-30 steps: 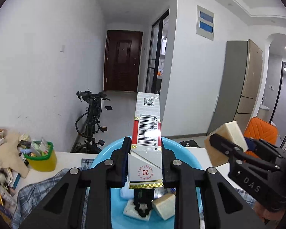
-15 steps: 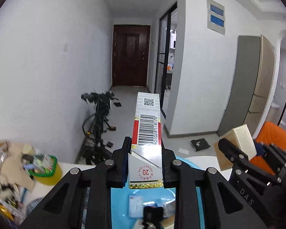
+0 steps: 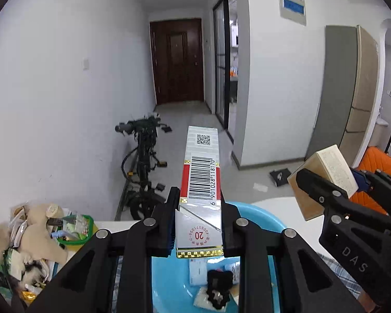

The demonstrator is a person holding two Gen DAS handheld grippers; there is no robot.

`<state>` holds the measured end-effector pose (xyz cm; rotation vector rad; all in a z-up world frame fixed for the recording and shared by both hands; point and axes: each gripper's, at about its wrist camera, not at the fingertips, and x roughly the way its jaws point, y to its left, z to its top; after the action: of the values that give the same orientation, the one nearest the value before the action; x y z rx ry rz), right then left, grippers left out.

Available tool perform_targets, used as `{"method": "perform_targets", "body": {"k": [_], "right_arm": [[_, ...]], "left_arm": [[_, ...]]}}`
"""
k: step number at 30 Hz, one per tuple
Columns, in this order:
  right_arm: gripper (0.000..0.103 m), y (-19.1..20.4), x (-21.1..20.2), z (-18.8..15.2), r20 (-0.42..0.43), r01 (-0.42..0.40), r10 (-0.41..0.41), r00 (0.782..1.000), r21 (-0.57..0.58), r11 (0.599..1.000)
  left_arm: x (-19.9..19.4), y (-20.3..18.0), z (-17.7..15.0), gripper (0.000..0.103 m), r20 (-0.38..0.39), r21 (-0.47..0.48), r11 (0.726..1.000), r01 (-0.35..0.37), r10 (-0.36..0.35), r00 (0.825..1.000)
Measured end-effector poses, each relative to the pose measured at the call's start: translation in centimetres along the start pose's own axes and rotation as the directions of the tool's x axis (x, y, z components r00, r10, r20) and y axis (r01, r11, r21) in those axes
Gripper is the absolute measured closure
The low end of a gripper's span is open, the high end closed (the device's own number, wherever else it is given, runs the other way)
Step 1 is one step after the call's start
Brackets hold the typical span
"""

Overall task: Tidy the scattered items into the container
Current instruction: 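Lower the medicine box and soap box into the basin with both grippers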

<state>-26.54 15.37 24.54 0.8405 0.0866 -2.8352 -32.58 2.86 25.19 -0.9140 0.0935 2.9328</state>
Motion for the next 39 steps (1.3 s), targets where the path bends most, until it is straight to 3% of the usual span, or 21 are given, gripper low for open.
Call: {"method": "perform_targets", "body": {"k": [4, 6, 8, 10, 17, 22, 28, 39], "right_arm": [[0.063, 0.1, -0.6, 1.0, -0.103, 0.003, -0.003, 0.995, -0.007, 1.000], [0.063, -0.4, -1.2, 1.5, -0.166, -0.010, 0.013, 0.986, 0.019, 1.000], [0.063, -0.8, -1.1, 2.0, -0.238, -0.002, 0.011, 0.971, 0.037, 0.999], [0.063, -1.2, -0.9, 2.3, -0.341, 0.013, 0.009, 0.940, 0.062, 0.998], [0.063, -1.8, -2.7, 3.2, -0.317, -0.004, 0.025, 0.948, 0.067, 0.998], [0.063, -2.5, -0.2, 2.6, -0.329, -0.023, 0.052, 0.943, 0.091, 0.996], [0.063, -3.3, 4.5, 0.3, -0.379, -0.057, 0.115, 0.918, 0.159, 0.986], [0.063, -3.9, 13.4, -6.5, -0.494, -0.060, 0.151, 0.856, 0.195, 0.979]], "left_arm": [[0.4, -0.2, 1.0, 0.077, -0.099, 0.025, 1.000, -0.007, 0.010, 0.995], [1.2, -0.2, 1.5, 0.077, -0.212, 0.032, 0.999, -0.012, 0.019, 0.977], [1.5, 0.1, 1.8, 0.077, -0.286, 0.012, 1.000, -0.010, 0.012, 0.958], [1.3, 0.3, 2.1, 0.077, -0.320, -0.023, 1.000, 0.003, -0.010, 0.947], [0.0, 0.6, 3.3, 0.077, -0.333, -0.045, 0.999, -0.016, 0.000, 0.943], [1.5, 0.7, 2.3, 0.077, -0.350, -0.058, 0.998, -0.007, -0.013, 0.937], [6.0, 0.6, -0.4, 0.077, -0.394, -0.067, 0.998, 0.002, -0.029, 0.919], [14.6, -1.1, -7.0, 0.077, -0.504, -0.079, 0.996, 0.049, -0.083, 0.860]]}}
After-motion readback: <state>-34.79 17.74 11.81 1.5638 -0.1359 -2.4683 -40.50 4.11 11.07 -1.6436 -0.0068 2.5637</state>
